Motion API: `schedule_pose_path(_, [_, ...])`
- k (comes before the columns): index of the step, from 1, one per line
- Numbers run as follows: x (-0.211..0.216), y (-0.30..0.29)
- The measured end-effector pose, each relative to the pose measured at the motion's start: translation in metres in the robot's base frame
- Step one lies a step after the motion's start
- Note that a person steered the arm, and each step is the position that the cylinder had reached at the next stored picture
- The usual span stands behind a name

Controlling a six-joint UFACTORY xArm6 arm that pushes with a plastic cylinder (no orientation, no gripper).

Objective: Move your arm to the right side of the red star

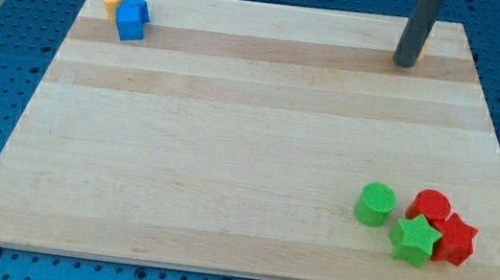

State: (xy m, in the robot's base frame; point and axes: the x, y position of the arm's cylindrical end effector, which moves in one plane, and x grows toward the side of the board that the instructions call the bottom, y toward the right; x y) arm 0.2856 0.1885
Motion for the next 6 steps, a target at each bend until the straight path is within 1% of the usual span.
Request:
schedule_pose_path(1, [-0.014, 0.000])
schedule_pose_path(2, [0.040, 0.019])
schedule_pose_path(3, [0.101, 0.064])
schedule_pose_path(4, [0.167, 0.076])
schedule_pose_path(5, [0.229, 0.075])
schedule_pose_path(6, [0.276, 0.030])
